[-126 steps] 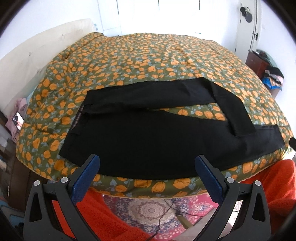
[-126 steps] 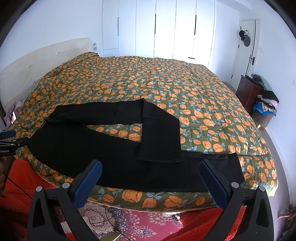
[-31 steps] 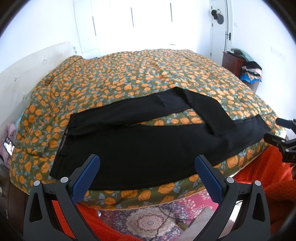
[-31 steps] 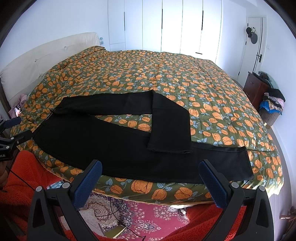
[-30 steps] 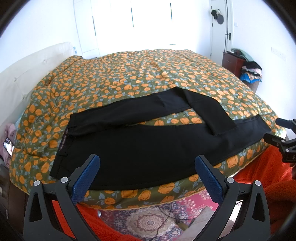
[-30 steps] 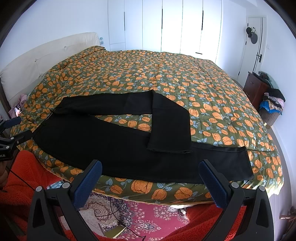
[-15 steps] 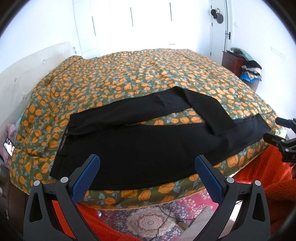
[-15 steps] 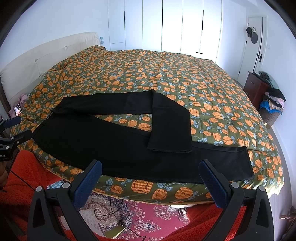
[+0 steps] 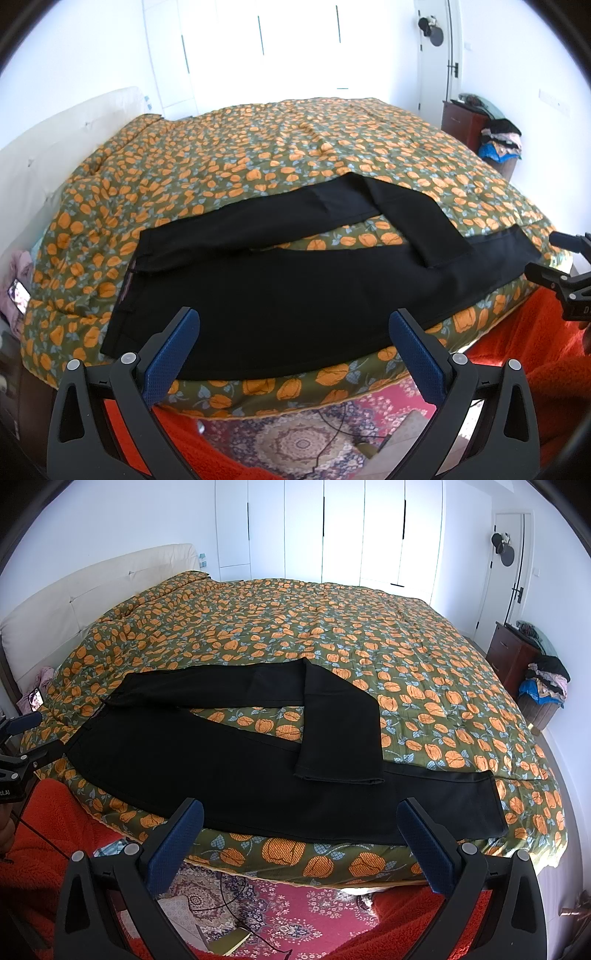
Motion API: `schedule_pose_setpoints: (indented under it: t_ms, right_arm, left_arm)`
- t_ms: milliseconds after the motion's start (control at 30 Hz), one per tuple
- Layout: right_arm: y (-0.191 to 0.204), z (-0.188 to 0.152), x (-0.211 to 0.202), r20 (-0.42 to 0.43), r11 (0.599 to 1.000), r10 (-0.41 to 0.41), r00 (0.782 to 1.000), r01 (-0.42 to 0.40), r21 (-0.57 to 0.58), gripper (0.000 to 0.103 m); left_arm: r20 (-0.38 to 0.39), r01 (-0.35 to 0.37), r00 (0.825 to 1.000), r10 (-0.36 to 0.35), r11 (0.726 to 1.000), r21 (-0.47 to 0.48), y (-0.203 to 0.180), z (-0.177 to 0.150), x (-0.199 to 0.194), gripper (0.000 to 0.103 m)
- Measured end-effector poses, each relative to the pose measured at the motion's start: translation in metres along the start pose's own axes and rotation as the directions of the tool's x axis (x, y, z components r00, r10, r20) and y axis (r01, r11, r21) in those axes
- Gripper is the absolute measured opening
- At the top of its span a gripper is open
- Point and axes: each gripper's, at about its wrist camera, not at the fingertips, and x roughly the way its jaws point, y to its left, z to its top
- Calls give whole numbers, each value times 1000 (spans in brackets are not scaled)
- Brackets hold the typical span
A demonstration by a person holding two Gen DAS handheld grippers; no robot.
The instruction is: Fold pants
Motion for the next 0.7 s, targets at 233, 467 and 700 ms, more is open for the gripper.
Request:
schedule_pose_setpoints:
  t_ms: [233, 467, 700]
  right_arm:
    - [-1, 1, 0, -1, 1000, 0, 1000, 0, 0, 103]
    - [-1, 1, 0, -2, 1000, 0, 1000, 0, 0, 103]
    - [-1, 2, 0, -2, 1000, 0, 1000, 0, -1, 103]
  left_arm:
    - [-1, -1, 1000, 1, 1000, 2, 1, 0, 0, 102]
    - [0, -2, 1000, 2, 1000, 2, 0, 0, 0, 102]
    - [0, -2, 1000, 2, 1000, 3, 1, 0, 0, 102]
